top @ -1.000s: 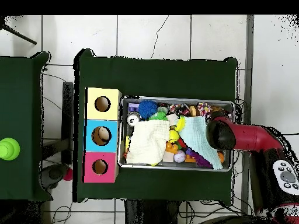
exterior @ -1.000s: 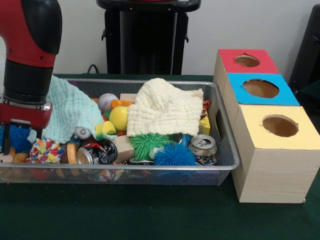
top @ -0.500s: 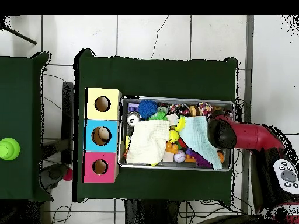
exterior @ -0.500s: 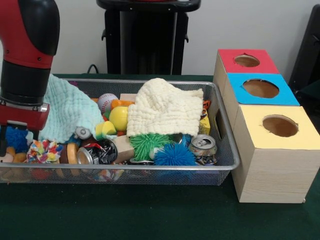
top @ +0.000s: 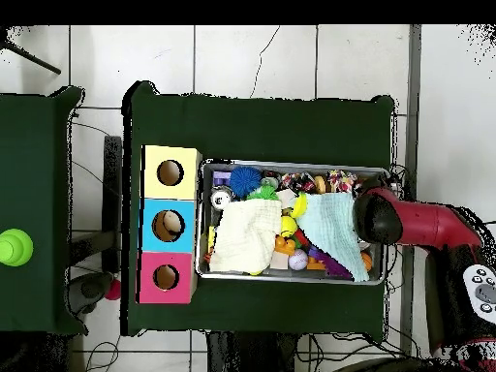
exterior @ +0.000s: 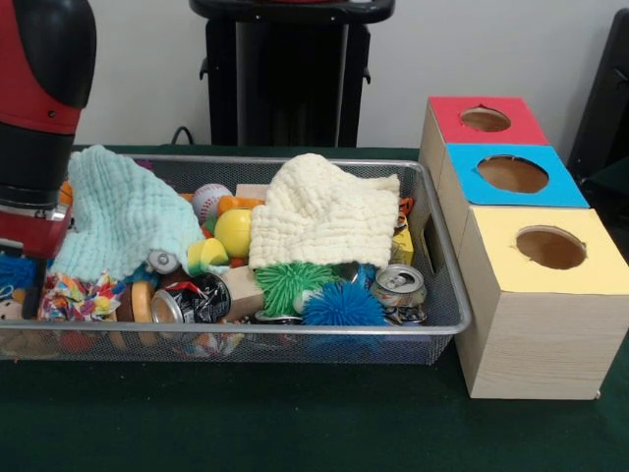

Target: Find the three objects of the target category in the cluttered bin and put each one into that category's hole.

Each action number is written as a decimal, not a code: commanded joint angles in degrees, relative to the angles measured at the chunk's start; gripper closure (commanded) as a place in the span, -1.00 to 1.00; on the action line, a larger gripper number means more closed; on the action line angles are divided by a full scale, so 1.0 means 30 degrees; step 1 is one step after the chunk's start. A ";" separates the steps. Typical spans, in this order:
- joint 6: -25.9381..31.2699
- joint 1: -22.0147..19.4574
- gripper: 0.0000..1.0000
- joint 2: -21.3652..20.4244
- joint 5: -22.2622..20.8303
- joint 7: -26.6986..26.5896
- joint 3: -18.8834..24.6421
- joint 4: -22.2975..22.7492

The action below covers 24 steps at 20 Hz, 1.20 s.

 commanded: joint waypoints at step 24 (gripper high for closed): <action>0.3330 0.0801 -1.00 0.0592 -0.0553 -0.1447 0.0180 0.0714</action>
